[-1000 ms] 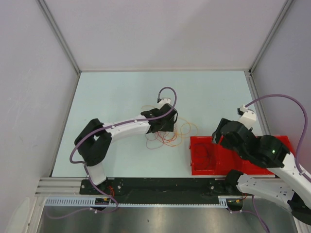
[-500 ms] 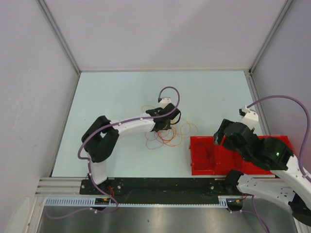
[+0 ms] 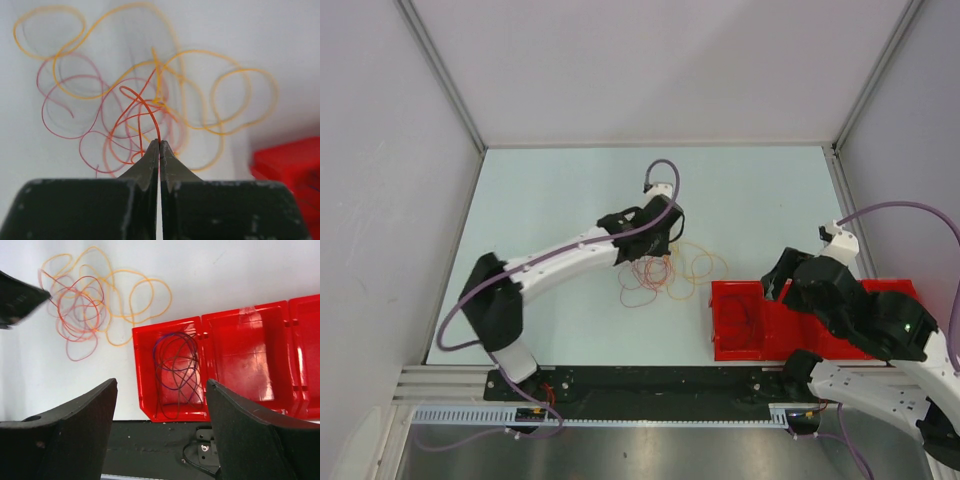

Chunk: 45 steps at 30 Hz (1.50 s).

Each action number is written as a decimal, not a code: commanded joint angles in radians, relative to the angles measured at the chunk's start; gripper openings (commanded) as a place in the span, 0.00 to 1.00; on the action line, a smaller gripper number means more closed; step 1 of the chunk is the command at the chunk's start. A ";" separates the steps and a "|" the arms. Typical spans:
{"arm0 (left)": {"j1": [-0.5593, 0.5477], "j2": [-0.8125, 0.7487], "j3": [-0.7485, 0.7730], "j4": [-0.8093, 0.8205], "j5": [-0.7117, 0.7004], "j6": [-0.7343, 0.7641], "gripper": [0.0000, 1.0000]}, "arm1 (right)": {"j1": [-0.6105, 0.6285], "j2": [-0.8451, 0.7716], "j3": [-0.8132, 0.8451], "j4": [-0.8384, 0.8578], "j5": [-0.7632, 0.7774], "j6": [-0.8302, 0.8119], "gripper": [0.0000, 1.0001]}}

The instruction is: Untangle the cables

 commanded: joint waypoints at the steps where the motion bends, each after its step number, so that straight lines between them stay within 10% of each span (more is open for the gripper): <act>1: -0.009 -0.260 0.161 -0.026 0.172 0.175 0.00 | 0.007 -0.030 0.022 0.112 -0.052 -0.064 0.76; 11: -0.008 -0.392 0.539 -0.176 0.689 0.455 0.01 | 0.005 -0.101 0.022 0.431 -0.288 -0.265 0.75; 21: -0.008 -0.534 0.410 -0.032 0.967 0.491 0.00 | 0.005 -0.132 0.026 0.702 -0.573 -0.433 0.77; 45: -0.008 -0.592 0.330 0.106 0.895 0.397 0.00 | 0.030 0.138 -0.168 0.955 -0.546 -0.428 0.70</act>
